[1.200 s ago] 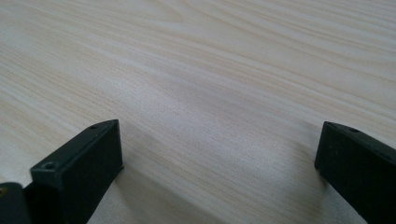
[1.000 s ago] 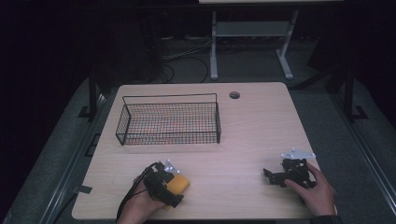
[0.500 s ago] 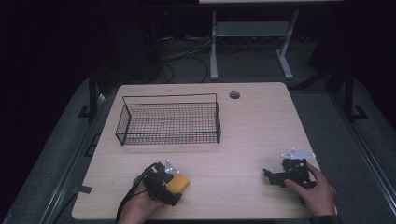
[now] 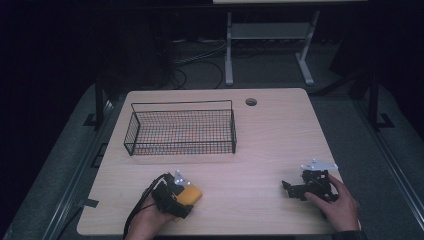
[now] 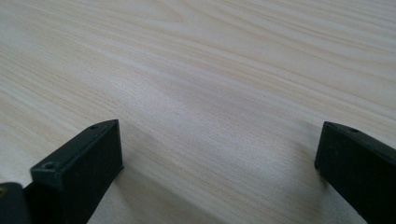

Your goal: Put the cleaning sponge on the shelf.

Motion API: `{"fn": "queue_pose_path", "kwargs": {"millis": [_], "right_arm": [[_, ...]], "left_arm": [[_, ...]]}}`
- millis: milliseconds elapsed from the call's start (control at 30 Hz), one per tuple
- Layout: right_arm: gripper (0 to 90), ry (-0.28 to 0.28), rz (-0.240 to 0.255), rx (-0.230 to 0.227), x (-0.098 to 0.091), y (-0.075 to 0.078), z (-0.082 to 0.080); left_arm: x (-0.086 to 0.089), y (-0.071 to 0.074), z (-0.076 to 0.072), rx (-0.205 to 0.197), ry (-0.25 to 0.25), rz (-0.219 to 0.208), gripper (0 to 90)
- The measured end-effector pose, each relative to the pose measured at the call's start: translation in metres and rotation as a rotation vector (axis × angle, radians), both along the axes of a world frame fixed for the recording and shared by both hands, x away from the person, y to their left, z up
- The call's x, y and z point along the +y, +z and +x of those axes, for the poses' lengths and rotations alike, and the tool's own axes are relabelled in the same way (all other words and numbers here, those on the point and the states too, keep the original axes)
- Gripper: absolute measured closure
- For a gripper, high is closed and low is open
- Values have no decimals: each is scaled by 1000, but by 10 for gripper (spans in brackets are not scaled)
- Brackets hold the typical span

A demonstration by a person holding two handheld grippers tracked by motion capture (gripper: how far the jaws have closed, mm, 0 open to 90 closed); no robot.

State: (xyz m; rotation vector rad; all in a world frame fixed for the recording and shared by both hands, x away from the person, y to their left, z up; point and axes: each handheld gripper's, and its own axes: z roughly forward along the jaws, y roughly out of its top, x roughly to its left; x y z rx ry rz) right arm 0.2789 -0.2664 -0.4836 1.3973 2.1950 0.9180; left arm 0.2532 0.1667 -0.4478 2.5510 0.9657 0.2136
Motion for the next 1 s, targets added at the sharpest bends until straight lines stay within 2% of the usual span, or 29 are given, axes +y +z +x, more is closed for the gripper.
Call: {"fn": "queue_pose_path", "kwargs": {"millis": [533,767,1000], "right_arm": [[1,0,0,0,0,0,0],[1,0,0,0,0,0,0],[1,0,0,0,0,0,0]], "left_arm": [[7,4,4,-2,-22,-24,218],[12,16,9,-2,-34,-59,219],[12,24,12,-9,-53,-73,219]]}}
